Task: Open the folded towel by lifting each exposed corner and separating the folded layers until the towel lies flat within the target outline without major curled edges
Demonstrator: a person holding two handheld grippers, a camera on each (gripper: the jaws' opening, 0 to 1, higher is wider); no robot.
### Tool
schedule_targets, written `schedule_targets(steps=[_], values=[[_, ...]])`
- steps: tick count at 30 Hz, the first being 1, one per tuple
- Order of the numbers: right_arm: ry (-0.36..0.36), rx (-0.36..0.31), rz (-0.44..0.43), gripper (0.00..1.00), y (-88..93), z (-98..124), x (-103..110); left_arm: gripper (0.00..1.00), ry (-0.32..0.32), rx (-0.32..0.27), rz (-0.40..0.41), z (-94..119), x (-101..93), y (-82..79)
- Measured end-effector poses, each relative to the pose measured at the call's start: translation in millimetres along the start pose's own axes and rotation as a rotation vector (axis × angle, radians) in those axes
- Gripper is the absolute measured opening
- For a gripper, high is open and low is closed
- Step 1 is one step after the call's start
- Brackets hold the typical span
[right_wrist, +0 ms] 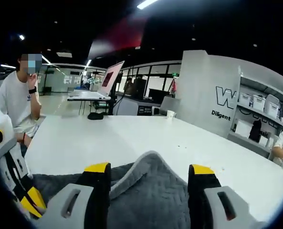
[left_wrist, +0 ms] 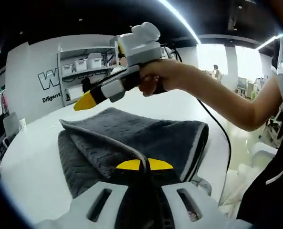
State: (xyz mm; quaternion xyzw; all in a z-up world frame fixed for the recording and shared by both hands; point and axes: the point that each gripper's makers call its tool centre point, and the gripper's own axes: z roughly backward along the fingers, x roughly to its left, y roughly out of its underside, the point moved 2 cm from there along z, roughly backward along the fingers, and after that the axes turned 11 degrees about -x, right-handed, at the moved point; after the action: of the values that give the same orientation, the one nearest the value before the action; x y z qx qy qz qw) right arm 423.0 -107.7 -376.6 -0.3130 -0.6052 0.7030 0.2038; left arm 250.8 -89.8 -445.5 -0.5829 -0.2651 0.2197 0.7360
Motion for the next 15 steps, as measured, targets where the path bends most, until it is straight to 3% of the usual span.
schedule_targets(steps=[4, 15], values=[[-0.014, 0.025, -0.009, 0.59, 6.4, -19, 5, 0.02, 0.014, 0.035, -0.049, -3, -3.1, 2.1], [-0.039, 0.101, -0.042, 0.46, 34.1, -48, 15, 0.02, 0.022, 0.059, -0.092, -5, -7.4, 4.3]])
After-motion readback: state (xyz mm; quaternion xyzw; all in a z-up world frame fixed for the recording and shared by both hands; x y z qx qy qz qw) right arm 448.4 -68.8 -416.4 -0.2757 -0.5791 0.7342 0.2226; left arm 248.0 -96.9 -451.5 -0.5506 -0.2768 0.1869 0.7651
